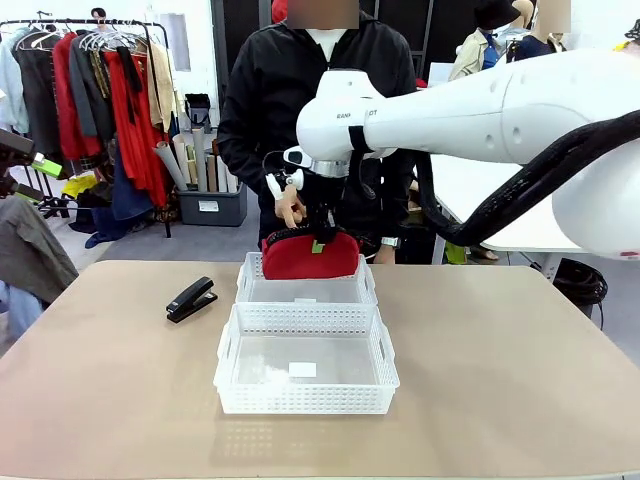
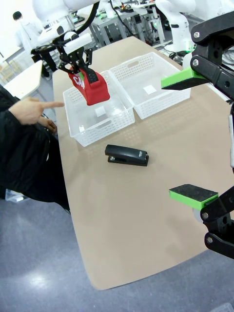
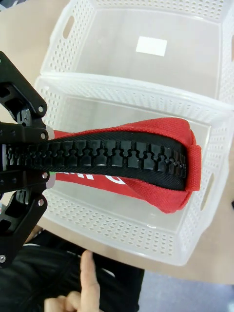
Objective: Distribute items into two baskets.
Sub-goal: Place the picked Pencil pouch into the Organizing basket as instructed by the person.
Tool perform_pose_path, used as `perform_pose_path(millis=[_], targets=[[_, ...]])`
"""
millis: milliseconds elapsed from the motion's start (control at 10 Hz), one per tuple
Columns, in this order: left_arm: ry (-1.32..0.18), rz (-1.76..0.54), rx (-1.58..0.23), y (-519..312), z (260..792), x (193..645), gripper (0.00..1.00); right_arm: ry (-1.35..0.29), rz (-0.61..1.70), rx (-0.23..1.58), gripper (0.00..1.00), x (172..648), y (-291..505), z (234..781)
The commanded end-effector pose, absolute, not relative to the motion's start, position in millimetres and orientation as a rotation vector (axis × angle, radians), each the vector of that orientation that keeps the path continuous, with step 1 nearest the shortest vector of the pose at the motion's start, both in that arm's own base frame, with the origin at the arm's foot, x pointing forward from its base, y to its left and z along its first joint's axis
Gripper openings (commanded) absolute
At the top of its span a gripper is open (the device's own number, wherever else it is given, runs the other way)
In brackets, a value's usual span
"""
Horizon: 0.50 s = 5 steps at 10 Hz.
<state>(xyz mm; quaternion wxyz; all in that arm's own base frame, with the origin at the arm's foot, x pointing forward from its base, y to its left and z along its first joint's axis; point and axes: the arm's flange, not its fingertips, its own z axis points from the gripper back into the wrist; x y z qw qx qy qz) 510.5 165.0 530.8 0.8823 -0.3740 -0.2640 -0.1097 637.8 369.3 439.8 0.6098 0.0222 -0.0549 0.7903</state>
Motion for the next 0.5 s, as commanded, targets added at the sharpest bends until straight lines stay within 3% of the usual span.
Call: perform_pose_path(millis=[0,400], targets=[[-0.557,-0.225,-0.787,165.1,531.7,510.2,1.0,-0.103,1.779,0.05,0.0,656.1,384.6,445.5],[-0.557,-0.225,-0.787,165.1,531.7,510.2,1.0,-0.062,1.736,0.075,0.0,663.6,390.4,414.9]])
